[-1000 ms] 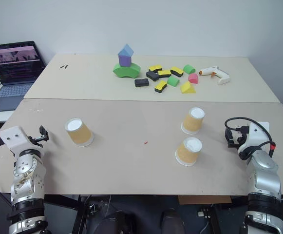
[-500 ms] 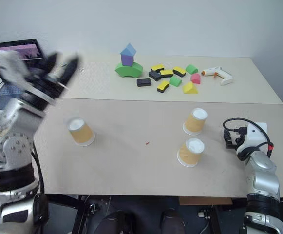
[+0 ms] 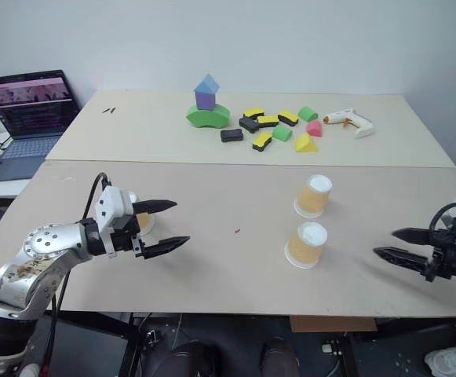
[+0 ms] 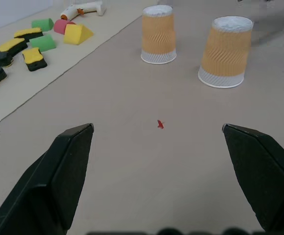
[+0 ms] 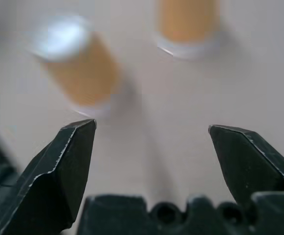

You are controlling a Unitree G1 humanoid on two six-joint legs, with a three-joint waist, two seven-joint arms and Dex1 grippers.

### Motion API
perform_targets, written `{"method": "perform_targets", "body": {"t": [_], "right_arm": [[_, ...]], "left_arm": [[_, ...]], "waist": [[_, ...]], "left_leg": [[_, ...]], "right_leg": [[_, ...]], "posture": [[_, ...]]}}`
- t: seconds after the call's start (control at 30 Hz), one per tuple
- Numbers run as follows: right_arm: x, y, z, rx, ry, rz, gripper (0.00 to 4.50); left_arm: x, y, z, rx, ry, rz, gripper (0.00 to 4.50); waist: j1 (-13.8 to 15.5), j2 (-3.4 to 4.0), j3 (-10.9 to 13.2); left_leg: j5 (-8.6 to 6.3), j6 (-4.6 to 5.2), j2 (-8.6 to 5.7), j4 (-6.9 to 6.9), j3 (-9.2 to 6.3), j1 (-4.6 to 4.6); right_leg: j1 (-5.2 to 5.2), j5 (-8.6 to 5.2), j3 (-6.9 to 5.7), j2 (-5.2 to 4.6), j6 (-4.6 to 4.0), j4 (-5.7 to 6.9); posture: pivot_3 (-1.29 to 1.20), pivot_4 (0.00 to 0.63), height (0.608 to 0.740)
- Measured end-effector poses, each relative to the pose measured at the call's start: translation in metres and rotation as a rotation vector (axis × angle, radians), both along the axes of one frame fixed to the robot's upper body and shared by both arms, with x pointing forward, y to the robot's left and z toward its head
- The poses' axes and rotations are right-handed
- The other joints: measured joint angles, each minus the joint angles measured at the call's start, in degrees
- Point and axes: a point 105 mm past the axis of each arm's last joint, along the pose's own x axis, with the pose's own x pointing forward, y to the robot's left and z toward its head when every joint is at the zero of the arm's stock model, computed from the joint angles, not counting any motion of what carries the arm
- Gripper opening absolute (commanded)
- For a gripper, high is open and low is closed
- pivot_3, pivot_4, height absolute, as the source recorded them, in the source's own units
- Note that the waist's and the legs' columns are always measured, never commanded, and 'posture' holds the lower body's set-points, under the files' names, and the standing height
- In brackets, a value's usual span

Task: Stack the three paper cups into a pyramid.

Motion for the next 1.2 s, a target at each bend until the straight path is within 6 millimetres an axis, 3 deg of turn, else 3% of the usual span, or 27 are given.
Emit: {"method": "perform_targets", "body": {"t": [0.07, 0.23, 1.2], "right_arm": [[0.001, 0.035, 0.010, 0.004, -0.045, 0.131, 4.38], [0.010, 0.055, 0.002, 0.027, -0.052, 0.149, 4.38], [0.028, 0.070, -0.018, -0.088, -0.115, 0.125, 4.38]], "left_arm": [[-0.001, -0.004, -0.002, 0.001, -0.003, -0.021, 4.50], [0.001, -0.005, 0.000, -0.006, -0.008, -0.019, 4.50], [0.013, -0.002, 0.013, -0.025, -0.010, 0.051, 4.50]], "waist": [[0.26, -0.02, 0.01], [1.97, -0.07, 0.04], [1.82, -0.10, 0.05]], "left_leg": [[-0.05, -0.09, 0.00, 0.00, -0.08, 0.03], [-0.15, -0.26, -0.22, 0.03, -0.24, -0.24], [-0.02, 0.05, -0.31, 0.03, -0.31, -0.32]], "right_leg": [[0.04, 0.00, -0.03, -0.08, 0.00, -0.01], [-0.03, 0.00, -0.15, -0.36, 0.04, -0.11], [0.08, 0.07, -0.50, -0.26, 0.26, -0.30]], "posture": [[0.00, 0.150, 0.695], [0.00, 0.150, 0.695], [0.00, 0.150, 0.695]]}}
